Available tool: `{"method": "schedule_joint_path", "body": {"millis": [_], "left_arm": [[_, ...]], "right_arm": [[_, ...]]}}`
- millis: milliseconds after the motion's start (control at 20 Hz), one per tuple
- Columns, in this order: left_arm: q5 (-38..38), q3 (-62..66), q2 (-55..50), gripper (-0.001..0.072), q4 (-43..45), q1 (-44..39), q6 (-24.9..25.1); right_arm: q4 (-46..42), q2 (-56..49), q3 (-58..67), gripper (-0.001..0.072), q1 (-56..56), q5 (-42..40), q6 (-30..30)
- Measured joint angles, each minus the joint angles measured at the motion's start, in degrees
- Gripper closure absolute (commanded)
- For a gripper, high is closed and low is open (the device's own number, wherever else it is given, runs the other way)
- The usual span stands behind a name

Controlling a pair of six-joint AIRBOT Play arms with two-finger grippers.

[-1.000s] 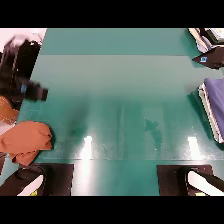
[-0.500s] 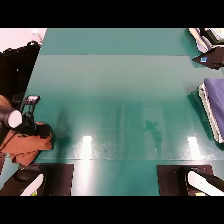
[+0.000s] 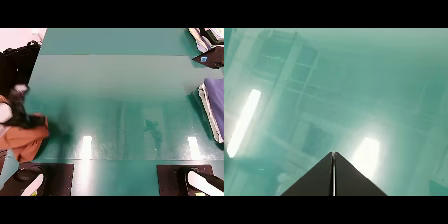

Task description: Fold the shirts.

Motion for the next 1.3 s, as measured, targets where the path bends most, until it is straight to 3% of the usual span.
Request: {"method": "schedule_joint_path", "body": {"millis": [400,600,800,850,900,950,1150,1300], "left_arm": [[-2.1,38.5,-2.9,0.0680,-4.5,-5.0,3.5],[1.1,44.6,-11.0,0.0679,-6.5,-15.4,4.1],[10.4,46.3,-22.5,0.0674,-12.9,-27.9,7.7],[12.8,46.4,-25.4,0.0481,-14.8,-30.5,9.1],[15.0,46.6,-28.2,0.0237,-16.8,-32.8,10.7],[16.7,46.7,-30.4,0.0158,-18.4,-34.6,12.0],[20.2,46.9,-35.6,0.0155,-19.7,-35.8,15.0],[20.4,46.9,-37.2,0.0155,-18.2,-29.9,15.4]], "right_arm": [[3.9,0.0,1.7,0.0696,0.0,-3.9,0.0],[4.3,0.0,6.8,0.0696,0.0,-6.2,0.0],[4.4,0.1,11.2,0.0696,0.0,-7.4,0.0],[4.4,0.0,11.8,0.0696,0.0,-7.5,0.0],[4.4,0.0,12.2,0.0696,0.0,-7.6,0.0],[4.3,0.0,12.5,0.0696,0.0,-7.6,0.0],[3.6,-0.1,13.0,0.0696,0.0,-7.5,0.0],[2.4,-0.1,13.1,0.0696,0.0,-7.2,0.0]]}}
